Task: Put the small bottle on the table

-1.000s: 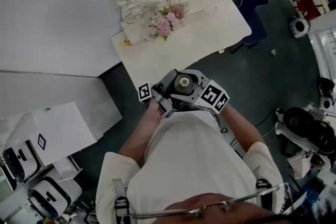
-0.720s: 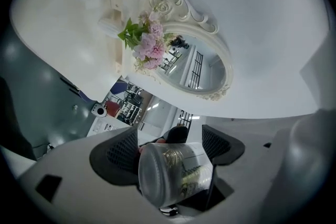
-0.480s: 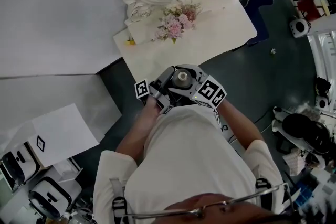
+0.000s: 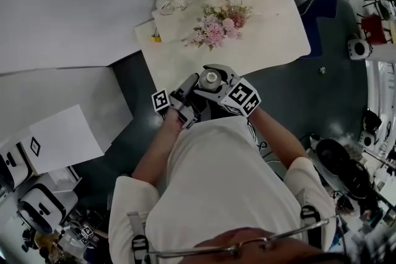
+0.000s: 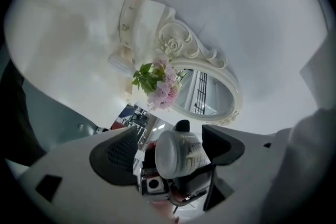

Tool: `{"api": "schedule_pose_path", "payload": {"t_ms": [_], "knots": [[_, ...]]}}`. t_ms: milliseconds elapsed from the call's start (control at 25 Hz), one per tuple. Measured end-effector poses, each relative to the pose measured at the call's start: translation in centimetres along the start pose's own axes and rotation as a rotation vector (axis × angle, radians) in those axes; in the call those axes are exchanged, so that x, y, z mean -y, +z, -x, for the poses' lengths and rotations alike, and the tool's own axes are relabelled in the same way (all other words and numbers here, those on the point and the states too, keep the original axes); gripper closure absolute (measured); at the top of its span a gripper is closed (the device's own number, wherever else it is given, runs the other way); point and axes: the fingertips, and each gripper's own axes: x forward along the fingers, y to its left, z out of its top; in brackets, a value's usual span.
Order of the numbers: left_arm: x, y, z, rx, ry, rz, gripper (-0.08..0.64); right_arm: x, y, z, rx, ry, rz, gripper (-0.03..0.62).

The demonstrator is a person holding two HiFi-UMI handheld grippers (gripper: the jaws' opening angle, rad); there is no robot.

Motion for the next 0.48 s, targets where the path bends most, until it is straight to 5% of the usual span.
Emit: {"api": "schedule_pose_path", "payload": {"t_ms": [480], "knots": [[-5.2,6.2,4.4,0.29,0.068,0.002,0.176,4.2,-4.9,-6.0,-0.06,0.117,-0.045,0.247]]}}
